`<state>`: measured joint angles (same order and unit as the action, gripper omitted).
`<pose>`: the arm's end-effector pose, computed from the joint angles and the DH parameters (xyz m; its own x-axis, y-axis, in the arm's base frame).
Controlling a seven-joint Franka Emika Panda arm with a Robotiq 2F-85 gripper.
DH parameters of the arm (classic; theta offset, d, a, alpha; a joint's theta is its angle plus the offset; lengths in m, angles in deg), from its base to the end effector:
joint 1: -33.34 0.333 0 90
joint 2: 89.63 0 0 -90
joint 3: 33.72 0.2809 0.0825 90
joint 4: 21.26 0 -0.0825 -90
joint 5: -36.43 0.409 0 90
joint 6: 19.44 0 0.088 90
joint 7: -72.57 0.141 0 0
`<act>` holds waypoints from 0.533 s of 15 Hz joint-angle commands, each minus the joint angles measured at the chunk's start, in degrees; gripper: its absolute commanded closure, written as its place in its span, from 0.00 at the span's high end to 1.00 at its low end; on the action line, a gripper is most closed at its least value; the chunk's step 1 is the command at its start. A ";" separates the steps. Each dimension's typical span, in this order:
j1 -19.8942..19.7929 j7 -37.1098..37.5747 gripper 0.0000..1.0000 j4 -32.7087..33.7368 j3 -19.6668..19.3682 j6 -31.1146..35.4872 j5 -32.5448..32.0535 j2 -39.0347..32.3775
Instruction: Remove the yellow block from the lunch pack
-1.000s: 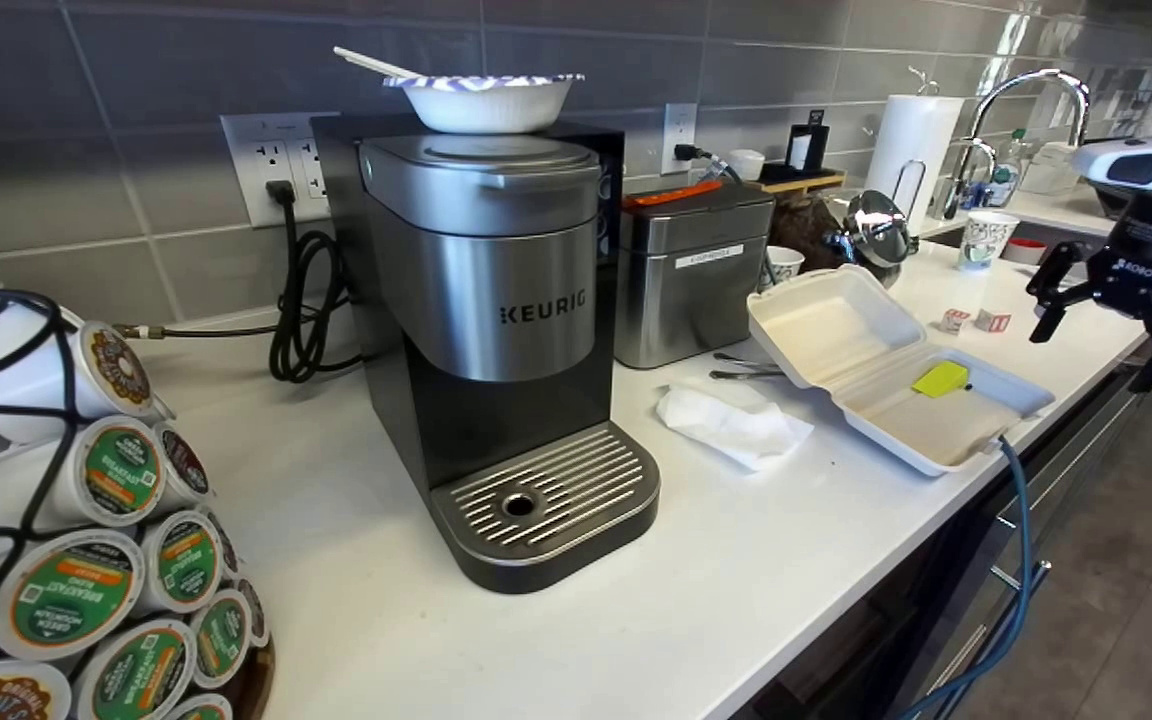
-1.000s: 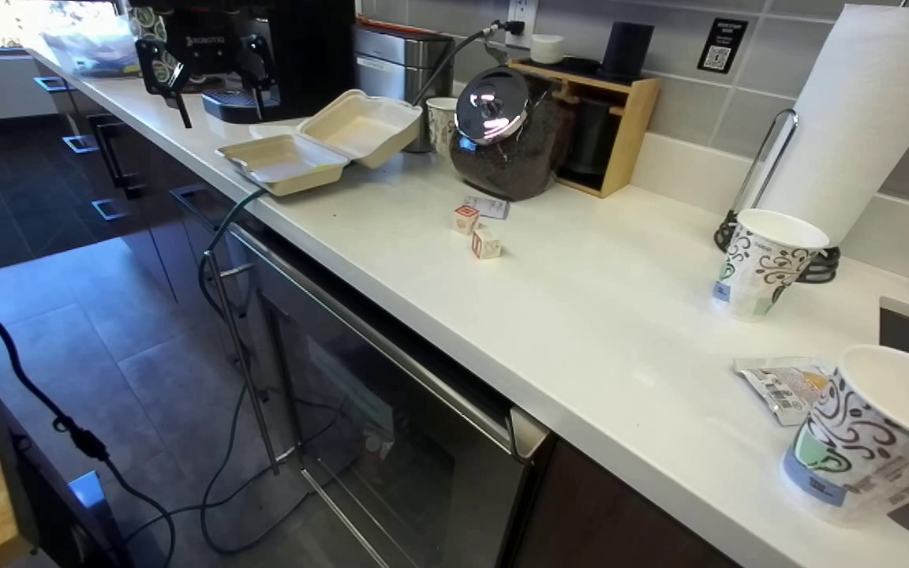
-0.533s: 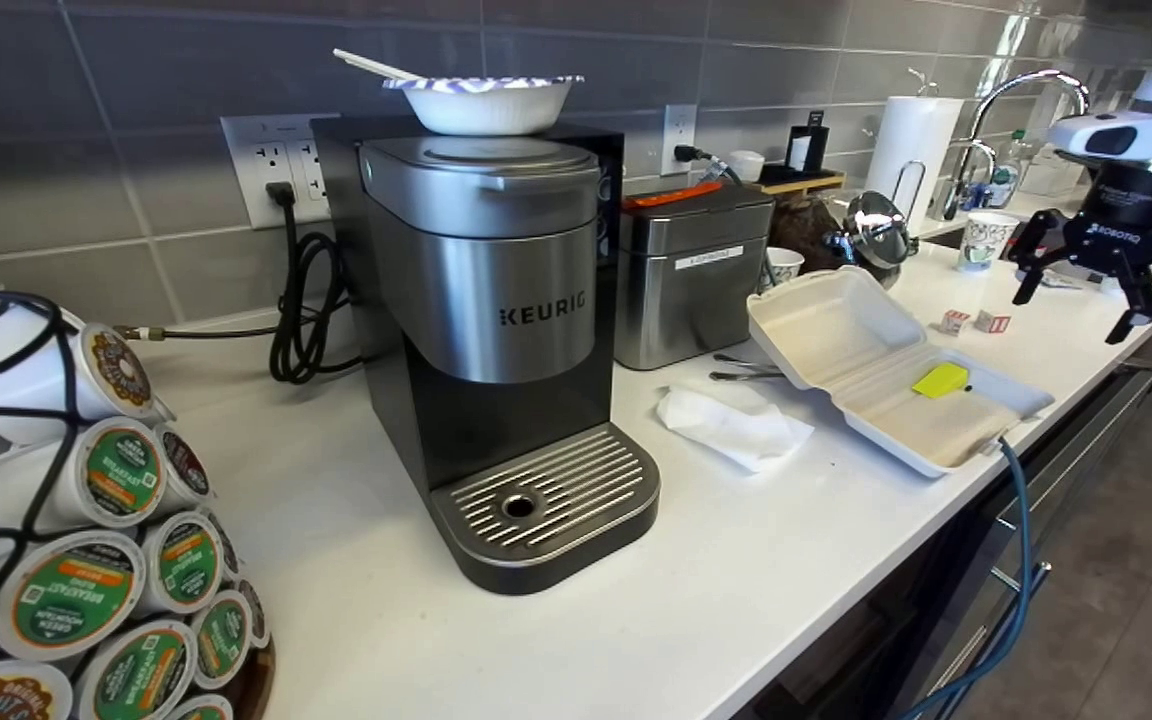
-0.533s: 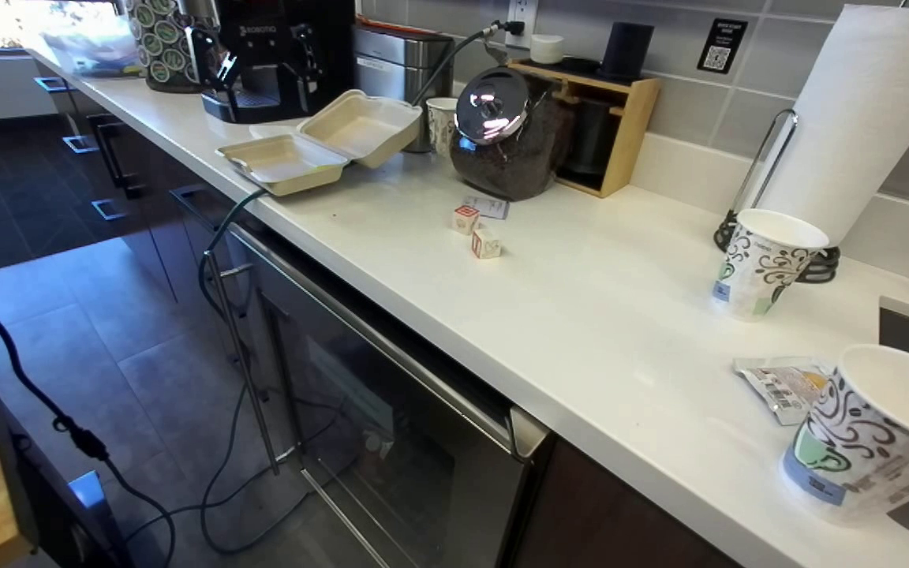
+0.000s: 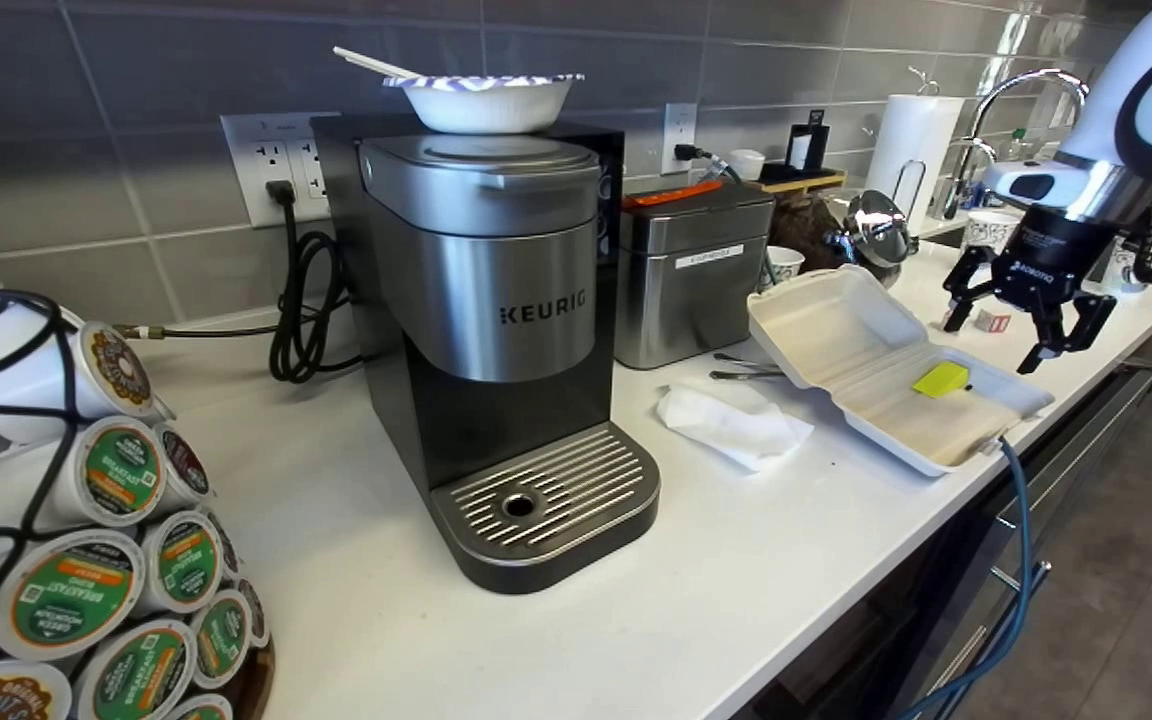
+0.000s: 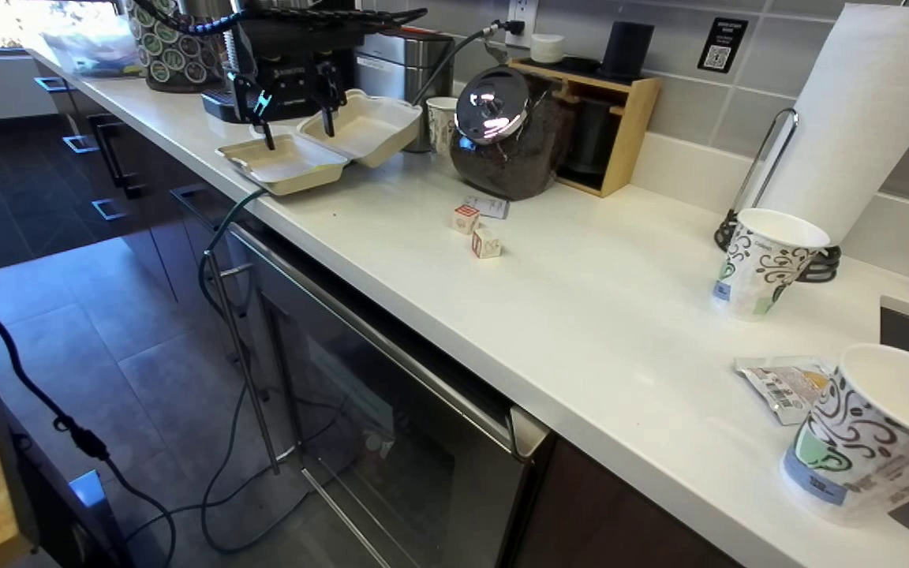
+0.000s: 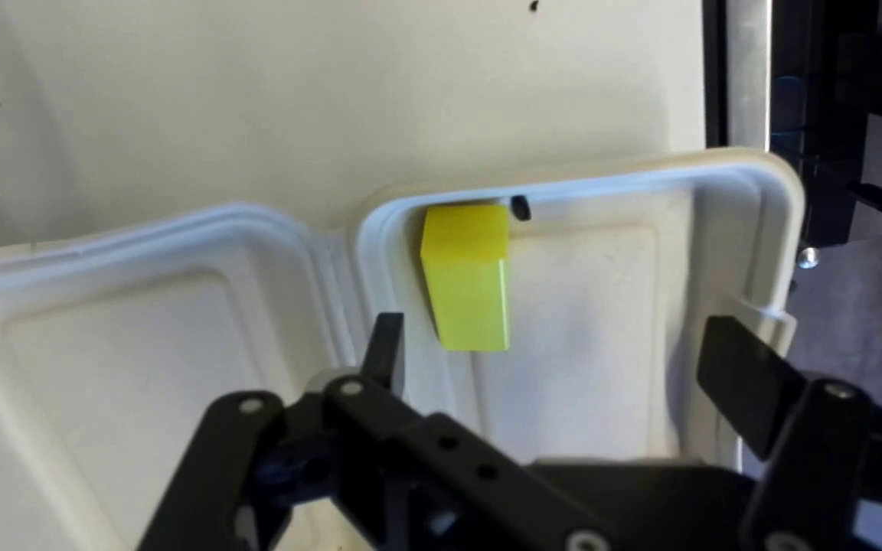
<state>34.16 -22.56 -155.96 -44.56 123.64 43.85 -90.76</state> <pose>0.5295 -0.0920 0.2478 0.1774 0.9813 0.0751 0.9740 -0.1860 0.1295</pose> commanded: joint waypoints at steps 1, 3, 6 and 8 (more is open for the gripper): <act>-3.56 -3.22 0.96 2.02 2.47 2.24 2.88 -3.83; -4.78 -3.35 0.88 2.93 3.40 2.44 2.85 -5.31; -6.25 -3.48 0.68 4.31 4.68 2.27 2.58 -6.96; -6.88 -3.17 0.63 5.18 5.53 2.15 2.09 -7.98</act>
<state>28.94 -24.26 -152.65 -40.81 125.21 44.90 -96.36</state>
